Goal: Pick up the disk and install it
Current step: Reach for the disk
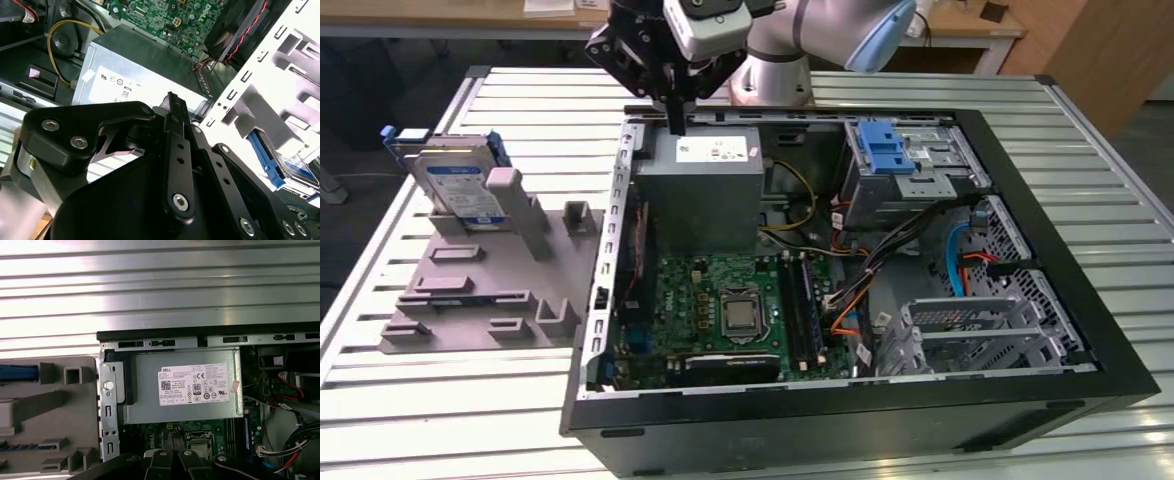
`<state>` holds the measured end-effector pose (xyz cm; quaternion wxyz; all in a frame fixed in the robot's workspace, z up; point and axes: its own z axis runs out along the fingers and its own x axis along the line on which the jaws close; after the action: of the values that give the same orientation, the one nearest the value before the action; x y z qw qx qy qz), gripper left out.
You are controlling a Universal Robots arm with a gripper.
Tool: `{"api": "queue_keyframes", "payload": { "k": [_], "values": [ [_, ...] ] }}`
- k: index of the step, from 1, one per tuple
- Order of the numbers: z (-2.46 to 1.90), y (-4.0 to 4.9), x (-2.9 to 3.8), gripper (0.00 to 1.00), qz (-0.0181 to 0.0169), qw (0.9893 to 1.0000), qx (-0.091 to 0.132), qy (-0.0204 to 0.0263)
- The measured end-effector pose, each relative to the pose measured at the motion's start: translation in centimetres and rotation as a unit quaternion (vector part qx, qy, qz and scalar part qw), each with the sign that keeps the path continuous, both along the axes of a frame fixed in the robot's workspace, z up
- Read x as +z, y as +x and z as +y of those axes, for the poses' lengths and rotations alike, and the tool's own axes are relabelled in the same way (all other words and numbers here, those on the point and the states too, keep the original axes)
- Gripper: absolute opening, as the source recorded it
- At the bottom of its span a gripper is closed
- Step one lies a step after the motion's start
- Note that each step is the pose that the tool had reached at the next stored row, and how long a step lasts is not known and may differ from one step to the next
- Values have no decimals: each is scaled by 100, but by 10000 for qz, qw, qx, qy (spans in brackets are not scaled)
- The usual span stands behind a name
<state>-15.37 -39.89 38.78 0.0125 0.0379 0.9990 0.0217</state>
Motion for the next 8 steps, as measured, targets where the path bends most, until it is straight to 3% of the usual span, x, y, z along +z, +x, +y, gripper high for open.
{"api": "queue_keyframes", "payload": {
  "k": [8],
  "values": [
    [11,-83,-8,11,2,10000,1,0]
  ]
}}
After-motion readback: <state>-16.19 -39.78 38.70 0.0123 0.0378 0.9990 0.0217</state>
